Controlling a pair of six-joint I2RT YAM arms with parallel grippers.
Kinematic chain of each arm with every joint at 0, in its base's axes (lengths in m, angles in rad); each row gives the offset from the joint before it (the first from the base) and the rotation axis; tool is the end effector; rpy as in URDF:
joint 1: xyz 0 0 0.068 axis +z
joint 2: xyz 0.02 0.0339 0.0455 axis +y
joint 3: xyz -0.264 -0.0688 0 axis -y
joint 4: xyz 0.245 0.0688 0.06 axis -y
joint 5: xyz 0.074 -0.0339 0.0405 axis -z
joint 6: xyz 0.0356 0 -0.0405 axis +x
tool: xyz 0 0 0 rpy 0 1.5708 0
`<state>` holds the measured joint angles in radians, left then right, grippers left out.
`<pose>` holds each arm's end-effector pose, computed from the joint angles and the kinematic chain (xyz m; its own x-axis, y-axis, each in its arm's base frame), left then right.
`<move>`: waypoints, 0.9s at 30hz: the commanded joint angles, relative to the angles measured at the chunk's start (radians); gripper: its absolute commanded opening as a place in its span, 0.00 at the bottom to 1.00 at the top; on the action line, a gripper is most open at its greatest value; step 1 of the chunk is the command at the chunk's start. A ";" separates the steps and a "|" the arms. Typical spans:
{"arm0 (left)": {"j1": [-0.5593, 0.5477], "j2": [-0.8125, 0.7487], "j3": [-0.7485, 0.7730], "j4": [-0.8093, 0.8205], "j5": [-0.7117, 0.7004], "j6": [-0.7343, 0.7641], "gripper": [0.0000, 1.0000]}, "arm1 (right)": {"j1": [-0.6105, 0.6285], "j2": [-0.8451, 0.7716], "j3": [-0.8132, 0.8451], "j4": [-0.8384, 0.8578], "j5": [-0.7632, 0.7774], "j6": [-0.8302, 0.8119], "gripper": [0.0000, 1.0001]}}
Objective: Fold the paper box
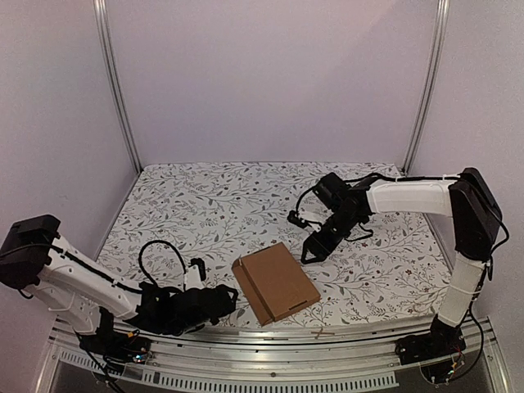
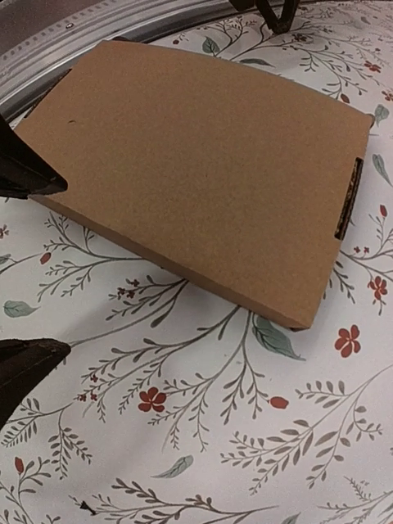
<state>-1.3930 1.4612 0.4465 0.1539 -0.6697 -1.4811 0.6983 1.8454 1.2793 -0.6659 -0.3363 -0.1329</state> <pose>0.0638 -0.2302 0.1222 -0.7093 -0.4679 -0.5272 -0.0709 0.7915 -0.6070 0.2730 0.2445 0.1854 -0.6245 -0.6875 -0.3707 -0.7805 0.5664 0.2645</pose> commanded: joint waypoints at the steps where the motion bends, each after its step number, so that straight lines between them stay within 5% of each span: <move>1: 0.041 0.054 0.022 0.090 0.050 0.053 0.60 | 0.024 0.052 0.002 -0.006 -0.058 0.029 0.54; 16: 0.083 0.122 0.001 0.198 0.086 0.050 0.60 | 0.013 0.154 -0.002 -0.024 -0.109 0.073 0.33; 27: 0.084 0.157 0.079 0.243 0.117 0.214 0.61 | -0.102 0.140 -0.031 -0.020 -0.149 0.092 0.31</move>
<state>-1.3251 1.5776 0.4633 0.3573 -0.5827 -1.3743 0.6106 1.9610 1.2755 -0.6662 -0.5312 -0.0414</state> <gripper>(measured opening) 0.608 0.310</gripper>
